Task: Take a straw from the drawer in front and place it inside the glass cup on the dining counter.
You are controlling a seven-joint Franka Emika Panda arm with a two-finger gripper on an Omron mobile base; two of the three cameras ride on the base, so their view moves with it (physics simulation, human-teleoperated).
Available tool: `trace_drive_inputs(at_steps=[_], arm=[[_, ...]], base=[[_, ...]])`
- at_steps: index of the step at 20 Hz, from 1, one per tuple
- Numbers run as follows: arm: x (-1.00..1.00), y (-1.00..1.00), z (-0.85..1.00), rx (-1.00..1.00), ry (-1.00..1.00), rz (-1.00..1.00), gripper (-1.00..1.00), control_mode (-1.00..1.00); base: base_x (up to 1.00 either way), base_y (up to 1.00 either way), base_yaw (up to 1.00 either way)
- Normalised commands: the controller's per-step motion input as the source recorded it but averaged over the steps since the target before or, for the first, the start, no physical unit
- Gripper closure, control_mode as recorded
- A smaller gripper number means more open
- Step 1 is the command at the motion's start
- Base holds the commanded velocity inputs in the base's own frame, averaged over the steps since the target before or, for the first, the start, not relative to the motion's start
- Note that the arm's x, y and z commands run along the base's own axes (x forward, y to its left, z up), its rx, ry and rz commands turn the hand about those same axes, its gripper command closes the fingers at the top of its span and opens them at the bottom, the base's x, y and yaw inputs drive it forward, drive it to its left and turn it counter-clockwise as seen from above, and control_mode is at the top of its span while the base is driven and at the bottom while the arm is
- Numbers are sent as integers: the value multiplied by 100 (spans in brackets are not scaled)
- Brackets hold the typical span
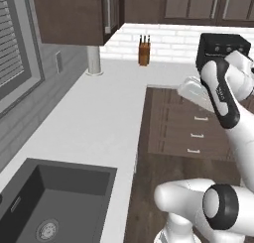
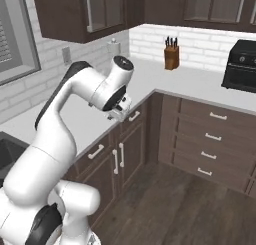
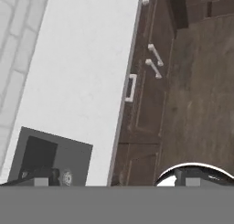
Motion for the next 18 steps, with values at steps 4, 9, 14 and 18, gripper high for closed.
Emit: trace_drive_inputs(at_steps=[4, 9, 14, 18], arm=[[0, -83, -28, 46, 0, 0, -100, -100], [16, -46, -52, 31, 1, 0, -100, -100], [24, -4, -81, 19, 0, 1, -100, -100], [12, 23, -93, 11, -7, 0, -100, -100]], base=[[0, 0, 0], [0, 0, 0], [0, 0, 0], [0, 0, 0]])
